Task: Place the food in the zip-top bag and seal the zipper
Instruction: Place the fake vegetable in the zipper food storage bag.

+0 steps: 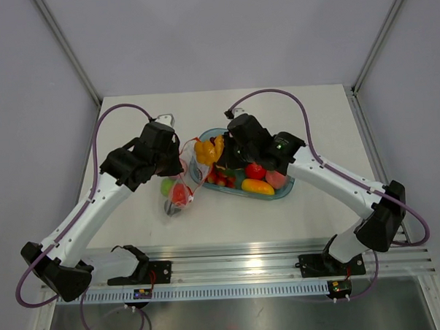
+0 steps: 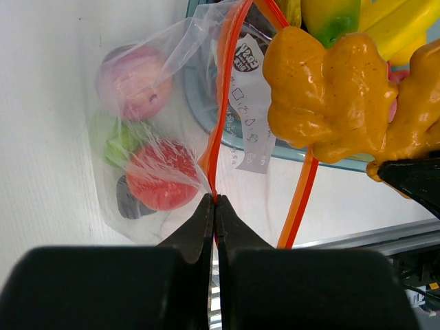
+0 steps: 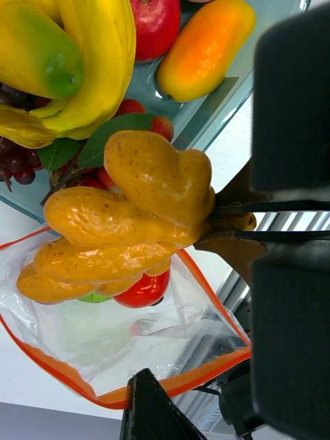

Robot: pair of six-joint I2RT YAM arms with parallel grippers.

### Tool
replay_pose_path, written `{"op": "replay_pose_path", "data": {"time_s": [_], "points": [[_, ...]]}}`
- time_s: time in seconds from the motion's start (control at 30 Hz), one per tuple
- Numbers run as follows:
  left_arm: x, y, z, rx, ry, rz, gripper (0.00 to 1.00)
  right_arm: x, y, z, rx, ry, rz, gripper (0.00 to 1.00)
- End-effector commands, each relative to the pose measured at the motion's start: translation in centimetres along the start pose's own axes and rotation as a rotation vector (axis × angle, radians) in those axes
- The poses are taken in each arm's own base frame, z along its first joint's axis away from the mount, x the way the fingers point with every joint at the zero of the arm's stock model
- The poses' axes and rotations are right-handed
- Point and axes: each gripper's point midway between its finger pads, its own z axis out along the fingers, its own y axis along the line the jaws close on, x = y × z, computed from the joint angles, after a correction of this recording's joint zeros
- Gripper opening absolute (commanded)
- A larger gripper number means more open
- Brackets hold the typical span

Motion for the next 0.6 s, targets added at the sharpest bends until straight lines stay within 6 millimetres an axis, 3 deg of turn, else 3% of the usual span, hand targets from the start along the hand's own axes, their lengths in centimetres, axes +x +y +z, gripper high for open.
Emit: {"op": "replay_pose_path", "data": {"time_s": [0.0, 0.4, 0.53, 0.57], "points": [[-1.9, -1.0, -0.9, 0.05, -0.067, -0.002, 0.0, -0.8, 1.6, -0.4, -0.029, 0.006, -0.035, 0.0], [-2.0, -1.4, -1.1, 0.071, -0.069, 0.0, 0.0, 0.0, 5.3, 2.1, -0.074, 0.124, -0.126, 0.0], [-2.1, -1.5, -1.1, 0.076, -0.073, -0.002, 0.0, 0.4, 6.6, 2.7, -0.127, 0.149, -0.121, 0.04], [-2.0, -1.5, -1.1, 0.078, -0.072, -0.004, 0.0, 0.5, 7.0, 3.0, -0.143, 0.16, -0.125, 0.09]]}}
